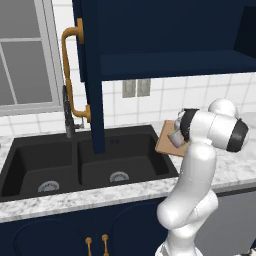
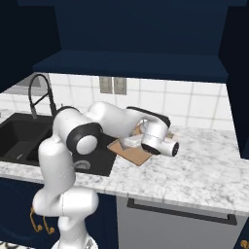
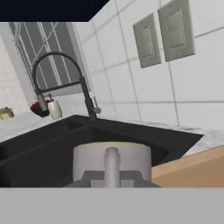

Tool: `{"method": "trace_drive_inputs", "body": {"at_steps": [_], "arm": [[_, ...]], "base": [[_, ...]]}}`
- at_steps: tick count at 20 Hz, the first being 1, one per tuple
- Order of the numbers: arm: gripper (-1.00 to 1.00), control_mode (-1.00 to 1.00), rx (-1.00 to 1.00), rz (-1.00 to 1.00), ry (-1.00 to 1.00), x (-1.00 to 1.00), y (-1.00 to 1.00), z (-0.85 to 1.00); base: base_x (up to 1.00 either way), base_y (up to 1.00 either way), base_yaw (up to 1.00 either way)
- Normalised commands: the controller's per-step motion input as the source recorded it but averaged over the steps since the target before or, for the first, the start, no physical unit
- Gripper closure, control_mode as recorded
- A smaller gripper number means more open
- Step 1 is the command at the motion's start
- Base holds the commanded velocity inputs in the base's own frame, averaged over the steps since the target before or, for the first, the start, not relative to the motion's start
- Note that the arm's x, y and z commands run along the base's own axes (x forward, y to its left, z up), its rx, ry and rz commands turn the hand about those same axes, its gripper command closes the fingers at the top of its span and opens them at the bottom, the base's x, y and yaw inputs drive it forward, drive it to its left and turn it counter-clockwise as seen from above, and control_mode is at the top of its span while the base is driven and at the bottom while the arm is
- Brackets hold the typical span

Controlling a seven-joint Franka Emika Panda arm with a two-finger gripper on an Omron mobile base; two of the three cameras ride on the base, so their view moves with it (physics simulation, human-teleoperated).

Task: Pick the kettle from the counter and place it on the tray. Then pick the mug from the cabinet and place it on the tray. Then close the cabinet doors.

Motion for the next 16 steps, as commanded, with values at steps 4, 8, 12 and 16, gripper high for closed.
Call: {"method": "trace_drive_inputs", "body": {"at_steps": [4,8,12,16], "arm": [[1.00,-1.00,0.11,0.00,-0.04,0.41,0.00,-0.27],[1.00,-1.00,0.01,0.00,-0.08,0.20,-0.14,-0.28],[1.00,-1.00,0.00,0.00,-0.16,0.20,-0.04,-0.17],[1.00,-1.00,-0.01,0.00,-0.23,0.15,0.00,-0.16]], "base": [[0.00,0.00,0.00],[0.00,0.00,0.00],[0.00,0.00,0.00],[0.00,0.00,0.00]]}}
